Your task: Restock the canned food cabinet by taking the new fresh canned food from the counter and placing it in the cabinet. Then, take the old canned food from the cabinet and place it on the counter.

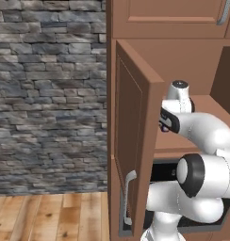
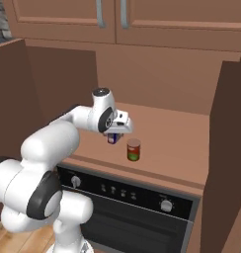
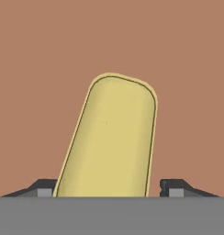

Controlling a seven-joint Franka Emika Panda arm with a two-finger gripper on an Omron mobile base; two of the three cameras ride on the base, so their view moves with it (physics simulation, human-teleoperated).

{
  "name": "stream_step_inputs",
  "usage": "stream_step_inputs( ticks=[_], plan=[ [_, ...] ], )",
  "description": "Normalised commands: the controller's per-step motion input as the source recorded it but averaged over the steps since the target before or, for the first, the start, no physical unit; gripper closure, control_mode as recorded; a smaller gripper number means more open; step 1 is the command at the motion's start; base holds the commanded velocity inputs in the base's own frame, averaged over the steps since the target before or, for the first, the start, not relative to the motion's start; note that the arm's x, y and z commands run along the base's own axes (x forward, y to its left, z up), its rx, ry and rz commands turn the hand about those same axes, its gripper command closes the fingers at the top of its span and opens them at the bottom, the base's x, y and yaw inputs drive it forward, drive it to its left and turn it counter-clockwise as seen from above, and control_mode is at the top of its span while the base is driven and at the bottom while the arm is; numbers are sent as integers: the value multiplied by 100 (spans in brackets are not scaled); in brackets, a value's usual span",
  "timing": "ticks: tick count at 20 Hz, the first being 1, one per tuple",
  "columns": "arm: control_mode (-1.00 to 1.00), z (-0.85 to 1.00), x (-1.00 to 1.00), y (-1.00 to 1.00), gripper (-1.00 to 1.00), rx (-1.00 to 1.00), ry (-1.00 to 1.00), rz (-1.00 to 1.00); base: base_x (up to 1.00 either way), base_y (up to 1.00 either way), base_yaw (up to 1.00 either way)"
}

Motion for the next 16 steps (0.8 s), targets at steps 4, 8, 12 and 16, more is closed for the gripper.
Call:
stream_step_inputs(
  ticks=[4,8,12,16],
  plan=[
    [-100,1,0,0,-100,0,0,0,0,0,0],
    [-100,12,-17,0,-100,0,-8,0,0,0,0],
    [-100,37,-37,-9,-100,2,-23,0,0,0,0],
    [-100,35,-52,-19,-100,1,-21,0,0,0,0]
  ],
)
